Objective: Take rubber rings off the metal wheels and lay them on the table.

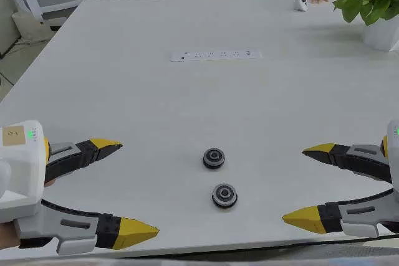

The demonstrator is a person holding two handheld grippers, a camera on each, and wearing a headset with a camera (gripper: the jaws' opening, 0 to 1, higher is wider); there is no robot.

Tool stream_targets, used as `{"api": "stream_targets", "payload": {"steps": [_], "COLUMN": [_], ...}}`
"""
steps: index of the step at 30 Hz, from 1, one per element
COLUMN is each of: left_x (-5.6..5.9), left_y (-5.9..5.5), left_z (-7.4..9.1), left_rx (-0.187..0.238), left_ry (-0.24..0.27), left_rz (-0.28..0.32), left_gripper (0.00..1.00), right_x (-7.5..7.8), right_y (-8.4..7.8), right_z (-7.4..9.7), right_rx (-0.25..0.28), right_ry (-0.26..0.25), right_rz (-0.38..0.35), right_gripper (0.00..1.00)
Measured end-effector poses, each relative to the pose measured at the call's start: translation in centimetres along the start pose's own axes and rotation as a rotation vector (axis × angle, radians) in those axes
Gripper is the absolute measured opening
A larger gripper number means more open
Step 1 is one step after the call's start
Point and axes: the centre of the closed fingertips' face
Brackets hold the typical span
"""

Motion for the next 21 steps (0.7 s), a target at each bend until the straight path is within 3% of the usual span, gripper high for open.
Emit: {"api": "stream_targets", "payload": {"steps": [21], "left_x": [-0.12], "left_y": [-0.38], "left_z": [0.21], "left_rx": [-0.014], "left_ry": [0.004], "left_rz": [-0.009], "left_gripper": [0.90], "right_x": [-0.09], "right_y": [-0.10], "right_z": [0.11], "right_rx": [-0.009], "right_ry": [-0.003], "right_rz": [0.010], "right_gripper": [0.76]}}
Point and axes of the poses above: the centre of the closed fingertips' face, and the gripper's own axes: z roughly backward along the fingers, x roughly to its right, y roughly out of its top, and after that the axes turned 7 degrees about z, right-handed
